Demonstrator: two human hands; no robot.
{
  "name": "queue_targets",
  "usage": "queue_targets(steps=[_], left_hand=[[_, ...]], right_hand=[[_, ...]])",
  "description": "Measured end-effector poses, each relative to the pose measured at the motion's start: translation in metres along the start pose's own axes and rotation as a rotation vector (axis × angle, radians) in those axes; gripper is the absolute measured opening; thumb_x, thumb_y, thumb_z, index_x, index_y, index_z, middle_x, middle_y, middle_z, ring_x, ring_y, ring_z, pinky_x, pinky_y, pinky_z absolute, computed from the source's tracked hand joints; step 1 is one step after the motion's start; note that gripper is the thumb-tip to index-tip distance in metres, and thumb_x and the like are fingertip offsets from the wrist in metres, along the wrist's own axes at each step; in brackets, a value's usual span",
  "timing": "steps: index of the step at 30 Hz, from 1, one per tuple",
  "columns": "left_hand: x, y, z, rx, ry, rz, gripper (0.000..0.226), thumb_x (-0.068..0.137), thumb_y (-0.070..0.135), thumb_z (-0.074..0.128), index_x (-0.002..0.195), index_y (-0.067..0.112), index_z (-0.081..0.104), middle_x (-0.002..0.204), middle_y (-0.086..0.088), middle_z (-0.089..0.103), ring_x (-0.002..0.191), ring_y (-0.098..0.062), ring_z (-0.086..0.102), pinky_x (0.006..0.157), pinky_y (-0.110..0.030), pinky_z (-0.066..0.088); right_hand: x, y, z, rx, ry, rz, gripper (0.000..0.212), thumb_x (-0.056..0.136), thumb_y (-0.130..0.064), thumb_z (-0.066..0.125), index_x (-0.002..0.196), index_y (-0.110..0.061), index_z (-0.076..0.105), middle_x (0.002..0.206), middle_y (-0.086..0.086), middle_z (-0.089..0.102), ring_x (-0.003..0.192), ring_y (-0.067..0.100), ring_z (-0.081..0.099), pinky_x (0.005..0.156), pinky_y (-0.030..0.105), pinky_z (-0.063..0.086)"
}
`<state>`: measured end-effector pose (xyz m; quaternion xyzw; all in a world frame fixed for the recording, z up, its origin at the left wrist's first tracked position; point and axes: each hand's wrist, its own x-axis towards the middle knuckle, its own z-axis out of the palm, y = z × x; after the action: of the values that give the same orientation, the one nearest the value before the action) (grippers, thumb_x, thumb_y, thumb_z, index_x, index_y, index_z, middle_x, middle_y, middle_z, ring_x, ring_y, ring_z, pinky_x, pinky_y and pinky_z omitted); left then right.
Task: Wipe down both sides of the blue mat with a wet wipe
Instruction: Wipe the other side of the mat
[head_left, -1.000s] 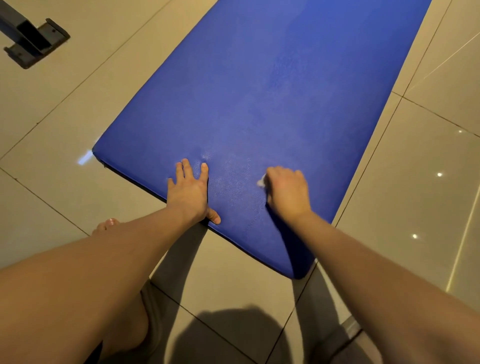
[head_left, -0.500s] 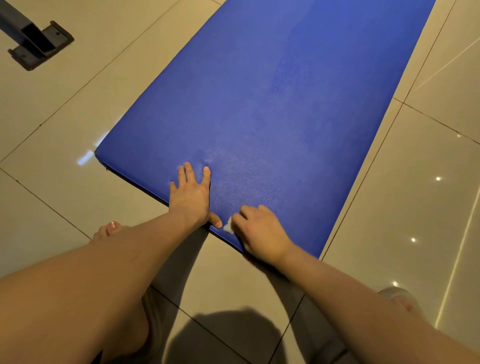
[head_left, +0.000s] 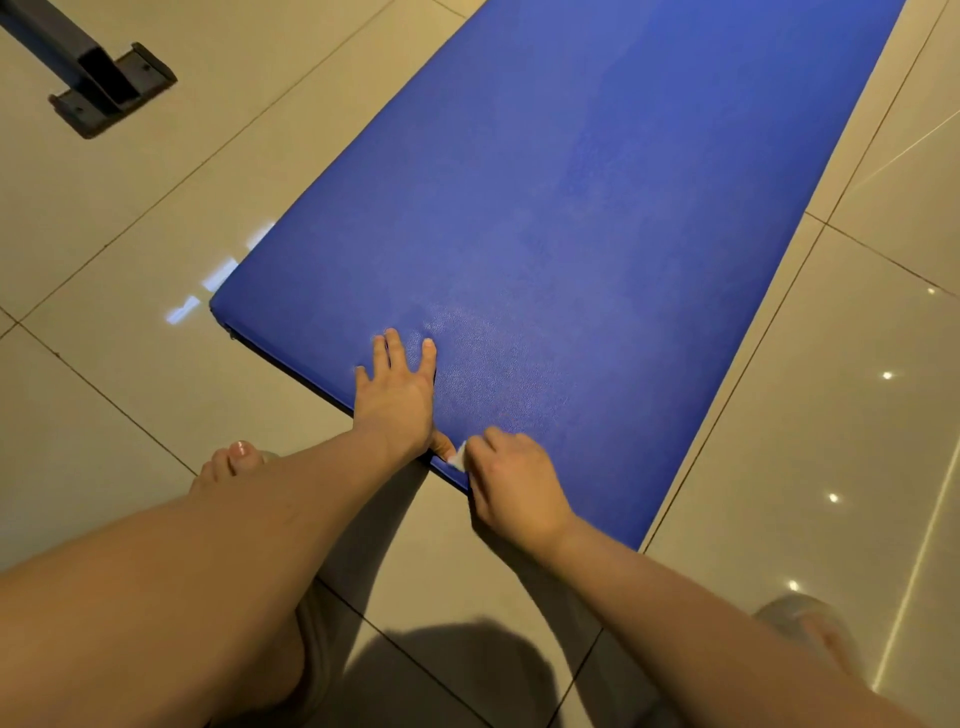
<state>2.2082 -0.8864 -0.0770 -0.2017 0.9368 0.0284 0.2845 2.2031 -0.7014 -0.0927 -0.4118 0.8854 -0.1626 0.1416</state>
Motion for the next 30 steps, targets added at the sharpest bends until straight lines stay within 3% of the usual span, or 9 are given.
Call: queue_targets(steps=[3, 8, 12, 15, 18, 21, 24, 27, 30], left_hand=[[-0.001, -0.001, 0.001, -0.009, 0.000, 0.006, 0.152, 0.052, 0.082, 0.077, 0.159, 0.020, -0.012, 0.164, -0.026, -0.015, 0.152, -0.044, -0.012, 0.121, -0.058, 0.016], [-0.001, -0.004, 0.003, -0.023, 0.020, 0.022, 0.149, 0.055, 0.084, 0.073, 0.160, 0.022, -0.011, 0.165, -0.024, -0.014, 0.152, -0.044, -0.011, 0.122, -0.059, 0.016], [-0.001, -0.003, -0.002, -0.024, -0.007, 0.019, 0.150, 0.054, 0.083, 0.076, 0.160, 0.022, -0.010, 0.165, -0.024, -0.014, 0.153, -0.043, -0.011, 0.121, -0.059, 0.017], [-0.003, -0.009, -0.010, 0.014, -0.019, 0.052, 0.148, 0.054, 0.083, 0.077, 0.160, 0.023, -0.006, 0.165, -0.024, -0.007, 0.153, -0.043, -0.003, 0.118, -0.056, 0.026], [0.002, -0.034, -0.025, 0.070, 0.042, 0.180, 0.128, 0.059, 0.076, 0.079, 0.158, 0.026, 0.014, 0.157, -0.017, 0.021, 0.143, -0.037, 0.026, 0.106, -0.049, 0.042], [0.011, -0.073, -0.035, 0.055, 0.110, 0.175, 0.126, 0.058, 0.073, 0.082, 0.157, 0.028, 0.018, 0.159, -0.014, 0.021, 0.145, -0.034, 0.024, 0.113, -0.053, 0.036], [0.018, -0.093, -0.028, -0.086, 0.025, -0.004, 0.145, 0.052, 0.079, 0.081, 0.160, 0.030, -0.002, 0.167, -0.016, -0.004, 0.154, -0.038, -0.001, 0.119, -0.062, 0.023], [0.024, -0.088, -0.023, -0.124, -0.023, -0.048, 0.147, 0.051, 0.074, 0.085, 0.160, 0.029, -0.002, 0.167, -0.017, -0.010, 0.154, -0.039, -0.008, 0.119, -0.064, 0.021], [0.028, -0.081, -0.026, -0.154, -0.035, -0.080, 0.148, 0.050, 0.066, 0.090, 0.160, 0.026, -0.001, 0.166, -0.019, -0.012, 0.153, -0.042, -0.009, 0.118, -0.066, 0.021]], right_hand=[[0.018, 0.025, -0.010, -0.130, -0.105, -0.252, 0.017, 0.074, -0.017, 0.076, 0.085, -0.018, 0.063, 0.078, 0.003, 0.056, 0.065, 0.025, 0.055, 0.058, 0.031, 0.028], [0.079, 0.087, -0.033, -0.124, 0.221, 0.295, 0.011, 0.093, -0.020, 0.064, 0.086, -0.012, 0.061, 0.087, 0.009, 0.060, 0.068, 0.036, 0.058, 0.056, 0.038, 0.040], [0.074, 0.056, -0.021, -0.044, 0.234, 0.393, 0.016, 0.096, -0.017, 0.062, 0.083, -0.009, 0.057, 0.085, 0.012, 0.058, 0.067, 0.036, 0.055, 0.057, 0.035, 0.030], [0.040, 0.004, 0.003, 0.053, 0.149, 0.254, 0.019, 0.091, -0.018, 0.068, 0.077, -0.013, 0.057, 0.080, 0.010, 0.056, 0.063, 0.033, 0.054, 0.052, 0.035, 0.030], [0.008, -0.022, 0.019, 0.064, -0.014, -0.100, 0.013, 0.083, -0.017, 0.075, 0.080, -0.017, 0.063, 0.079, 0.003, 0.055, 0.066, 0.026, 0.055, 0.057, 0.032, 0.034], [0.004, -0.011, 0.012, -0.007, -0.124, -0.333, 0.014, 0.081, -0.022, 0.074, 0.084, -0.019, 0.061, 0.082, 0.000, 0.054, 0.071, 0.022, 0.052, 0.062, 0.032, 0.039], [0.027, 0.003, -0.006, 0.145, 0.030, -0.079, 0.013, 0.085, -0.016, 0.066, 0.080, -0.020, 0.055, 0.081, -0.002, 0.059, 0.075, 0.025, 0.056, 0.060, 0.036, 0.046], [0.060, 0.043, -0.026, 0.208, 0.196, 0.257, 0.018, 0.096, -0.022, 0.054, 0.078, -0.022, 0.052, 0.081, -0.008, 0.066, 0.078, 0.016, 0.060, 0.065, 0.037, 0.049], [0.077, 0.079, -0.037, 0.091, 0.220, 0.435, 0.015, 0.099, -0.026, 0.053, 0.090, -0.014, 0.056, 0.091, 0.003, 0.057, 0.077, 0.026, 0.057, 0.063, 0.041, 0.049]])
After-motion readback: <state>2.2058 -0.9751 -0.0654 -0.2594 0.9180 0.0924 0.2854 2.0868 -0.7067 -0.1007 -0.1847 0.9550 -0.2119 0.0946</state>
